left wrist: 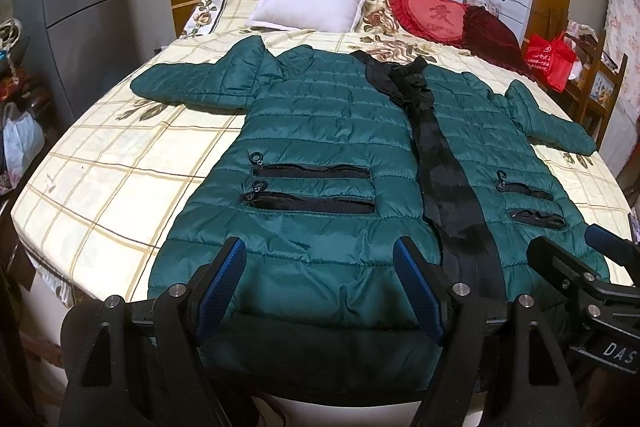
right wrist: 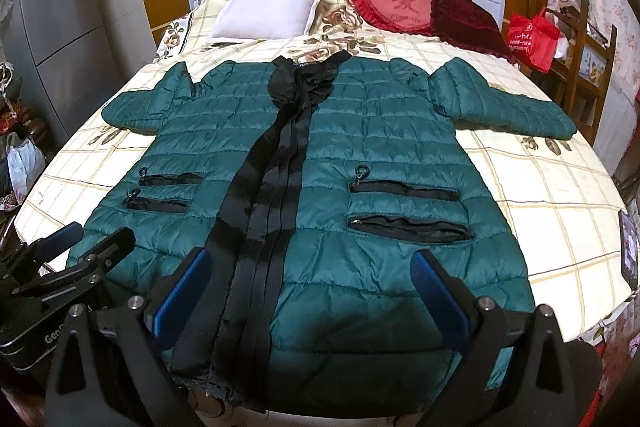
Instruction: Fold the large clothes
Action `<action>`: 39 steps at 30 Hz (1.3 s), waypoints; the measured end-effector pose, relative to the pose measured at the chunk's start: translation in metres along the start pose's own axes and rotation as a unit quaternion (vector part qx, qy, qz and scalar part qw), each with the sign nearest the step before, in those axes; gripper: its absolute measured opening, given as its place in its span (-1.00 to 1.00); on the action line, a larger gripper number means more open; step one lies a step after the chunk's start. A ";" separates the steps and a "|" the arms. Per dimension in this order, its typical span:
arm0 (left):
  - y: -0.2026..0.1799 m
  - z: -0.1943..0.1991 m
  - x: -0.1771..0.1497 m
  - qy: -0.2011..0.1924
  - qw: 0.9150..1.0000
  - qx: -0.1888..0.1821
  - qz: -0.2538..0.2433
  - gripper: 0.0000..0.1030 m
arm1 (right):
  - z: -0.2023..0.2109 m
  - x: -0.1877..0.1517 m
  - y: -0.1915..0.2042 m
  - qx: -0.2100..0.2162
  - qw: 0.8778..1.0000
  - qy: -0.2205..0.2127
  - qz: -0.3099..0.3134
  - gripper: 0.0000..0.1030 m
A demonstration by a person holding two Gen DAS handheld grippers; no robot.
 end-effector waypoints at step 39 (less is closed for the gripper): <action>0.000 -0.023 0.015 0.006 1.000 0.007 0.005 0.31 | -0.025 0.021 -0.003 0.019 1.000 0.001 -0.014 0.96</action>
Point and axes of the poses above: each gripper's, at about its wrist camera, not at the fingertips, and z roughly against the way its jaws point, y to its left, x to its top, the point moved 1 cm from there along -z, roughly the way its jaws point, and after that the axes turned 13 degrees about z, right-handed, at the moved point
